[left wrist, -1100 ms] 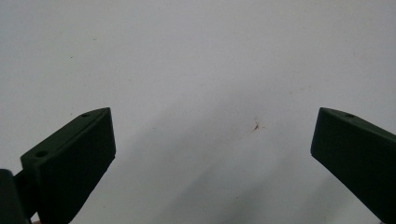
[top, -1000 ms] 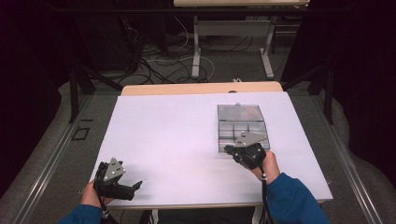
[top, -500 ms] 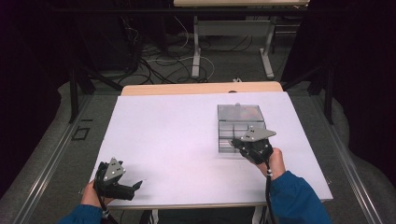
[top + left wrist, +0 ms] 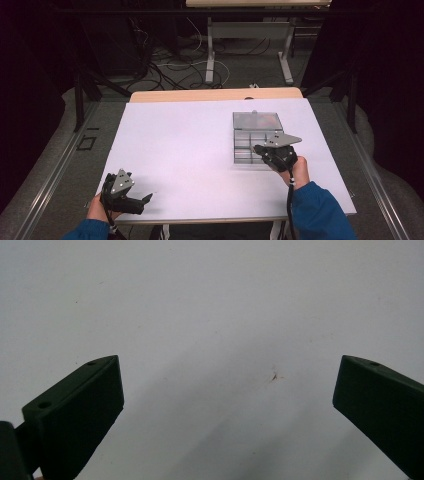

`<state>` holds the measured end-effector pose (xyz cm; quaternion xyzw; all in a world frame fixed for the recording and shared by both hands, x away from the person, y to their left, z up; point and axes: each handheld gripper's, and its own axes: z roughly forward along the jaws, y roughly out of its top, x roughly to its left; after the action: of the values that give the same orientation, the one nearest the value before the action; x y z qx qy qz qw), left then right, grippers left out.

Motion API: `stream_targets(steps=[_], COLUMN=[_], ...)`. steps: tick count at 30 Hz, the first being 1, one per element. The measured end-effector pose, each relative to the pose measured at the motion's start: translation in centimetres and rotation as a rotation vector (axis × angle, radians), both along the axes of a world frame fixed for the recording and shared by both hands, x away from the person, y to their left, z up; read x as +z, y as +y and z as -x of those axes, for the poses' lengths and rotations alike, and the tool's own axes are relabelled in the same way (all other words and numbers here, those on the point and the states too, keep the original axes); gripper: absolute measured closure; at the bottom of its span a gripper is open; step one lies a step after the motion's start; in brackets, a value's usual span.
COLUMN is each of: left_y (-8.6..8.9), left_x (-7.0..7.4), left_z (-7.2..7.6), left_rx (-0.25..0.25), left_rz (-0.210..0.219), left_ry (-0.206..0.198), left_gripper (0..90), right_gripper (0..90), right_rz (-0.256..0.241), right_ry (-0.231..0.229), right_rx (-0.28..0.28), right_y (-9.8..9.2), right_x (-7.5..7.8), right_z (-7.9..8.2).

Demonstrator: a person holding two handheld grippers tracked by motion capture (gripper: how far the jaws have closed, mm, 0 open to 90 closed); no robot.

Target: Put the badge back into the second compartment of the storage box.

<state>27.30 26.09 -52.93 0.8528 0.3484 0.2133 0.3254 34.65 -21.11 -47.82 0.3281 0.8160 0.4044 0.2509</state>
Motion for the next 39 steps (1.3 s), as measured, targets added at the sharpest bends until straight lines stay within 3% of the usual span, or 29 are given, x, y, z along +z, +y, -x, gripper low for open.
stream_targets(steps=[18,25,27,39], left_y=[0.0,-0.1,-0.1,-0.1], left_x=[0.1,0.0,0.1,0.0], left_z=[0.0,0.0,0.0,-0.1], left_rx=[-0.007,-0.003,-0.008,-0.007], left_rz=[0.000,0.002,-0.007,-0.013], left_ry=[0.001,-0.002,-0.019,0.001], left_gripper=[0.2,0.1,0.2,0.1], right_gripper=[87.6,87.6,87.6,87.6], right_rz=[-0.002,-0.025,-0.022,-0.010], right_ry=[-0.004,-0.010,-0.006,0.000], right_rx=[-0.045,-0.064,-0.065,-0.071], right_y=[-1.4,-2.0,-2.1,-2.2], right_x=[0.1,0.1,0.2,0.1], right_z=[-0.7,-1.2,-1.3,-2.3])
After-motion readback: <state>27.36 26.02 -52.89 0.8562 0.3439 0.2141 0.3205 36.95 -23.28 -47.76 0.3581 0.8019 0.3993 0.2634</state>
